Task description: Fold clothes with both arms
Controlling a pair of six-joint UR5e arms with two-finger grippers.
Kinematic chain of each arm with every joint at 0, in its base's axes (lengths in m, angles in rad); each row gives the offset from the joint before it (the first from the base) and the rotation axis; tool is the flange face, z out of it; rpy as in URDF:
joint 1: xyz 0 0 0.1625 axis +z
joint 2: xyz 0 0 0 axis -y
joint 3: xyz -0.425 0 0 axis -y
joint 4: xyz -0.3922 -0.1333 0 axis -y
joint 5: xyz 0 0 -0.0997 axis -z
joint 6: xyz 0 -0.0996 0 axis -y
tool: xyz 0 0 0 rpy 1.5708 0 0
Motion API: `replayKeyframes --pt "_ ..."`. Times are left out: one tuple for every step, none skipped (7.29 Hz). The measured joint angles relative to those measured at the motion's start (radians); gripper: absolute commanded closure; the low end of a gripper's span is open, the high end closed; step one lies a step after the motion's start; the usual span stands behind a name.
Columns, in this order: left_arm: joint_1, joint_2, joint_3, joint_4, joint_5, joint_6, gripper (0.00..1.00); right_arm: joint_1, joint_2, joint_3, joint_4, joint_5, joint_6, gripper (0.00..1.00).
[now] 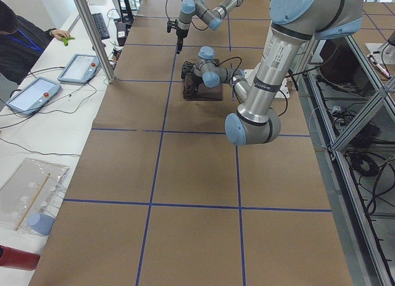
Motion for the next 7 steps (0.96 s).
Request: replayKeyframes --pt "-0.018 -0.005 0.022 -0.001 0.001 0.000 0.00 0.000 0.000 0.000 0.000 0.000 0.000 0.00" --pt "-0.032 -0.012 0.047 -0.008 0.001 0.001 0.00 0.001 0.000 0.000 0.000 0.000 0.000 0.00" --pt "-0.044 -0.016 0.075 -0.029 0.001 0.003 0.00 0.001 0.000 -0.001 0.000 0.000 0.000 0.00" --pt "-0.058 -0.019 0.101 -0.054 0.001 0.004 0.00 0.001 0.000 -0.001 0.000 0.000 0.000 0.00" --pt "-0.077 -0.019 0.117 -0.072 0.000 0.009 0.00 0.002 0.000 -0.001 0.000 0.000 0.000 0.00" --pt "-0.096 -0.020 0.123 -0.080 -0.001 0.021 0.00 0.002 0.000 0.000 0.000 0.000 0.000 0.00" --pt "-0.112 -0.020 0.122 -0.083 -0.002 0.034 0.00 0.002 0.000 0.000 0.000 0.000 0.000 0.00"
